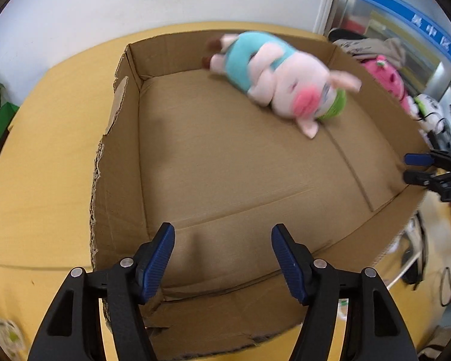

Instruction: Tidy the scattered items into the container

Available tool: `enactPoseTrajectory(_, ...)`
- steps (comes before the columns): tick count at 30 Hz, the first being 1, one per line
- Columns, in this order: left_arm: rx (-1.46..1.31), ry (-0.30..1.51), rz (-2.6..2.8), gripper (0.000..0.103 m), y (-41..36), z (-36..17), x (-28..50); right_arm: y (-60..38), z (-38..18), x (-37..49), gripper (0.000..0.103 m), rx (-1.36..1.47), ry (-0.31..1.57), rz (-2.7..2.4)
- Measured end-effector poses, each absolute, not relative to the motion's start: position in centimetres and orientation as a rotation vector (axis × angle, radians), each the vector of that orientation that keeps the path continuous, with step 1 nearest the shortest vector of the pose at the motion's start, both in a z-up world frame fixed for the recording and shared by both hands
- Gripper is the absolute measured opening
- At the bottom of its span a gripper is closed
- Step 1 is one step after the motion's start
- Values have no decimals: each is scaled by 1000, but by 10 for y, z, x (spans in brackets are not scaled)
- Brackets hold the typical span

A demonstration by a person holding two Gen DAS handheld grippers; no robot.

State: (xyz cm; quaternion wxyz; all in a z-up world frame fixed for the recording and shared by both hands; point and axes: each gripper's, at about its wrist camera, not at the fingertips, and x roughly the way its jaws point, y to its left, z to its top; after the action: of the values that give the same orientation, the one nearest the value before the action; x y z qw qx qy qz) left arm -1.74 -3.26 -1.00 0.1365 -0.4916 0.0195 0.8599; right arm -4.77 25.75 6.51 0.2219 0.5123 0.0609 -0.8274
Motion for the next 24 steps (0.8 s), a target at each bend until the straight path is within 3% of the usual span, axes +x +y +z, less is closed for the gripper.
enactPoseTrajectory(4, -1331, -38, 2572, 90, -39, 12, -13, 214, 100, -51, 75, 1257, 251, -2308)
enactPoseTrajectory(7, -1285, -127, 2605, 96, -42, 26, -20, 172, 131, -60, 80, 1118, 308, -2272)
enactPoseTrajectory(15, -1233, -310, 2625, 96, -59, 41, -23, 104, 105, -170, 80, 1168, 449, -2340)
enactPoseTrajectory(20, -1213, -310, 2637, 96, -52, 47, -31, 108, 63, -208, 82, 1341, 337, -2221)
enactPoseTrajectory(24, -1211, -327, 2627, 96, -51, 46, -45, 118, 66, -193, 68, 1306, 314, -2248)
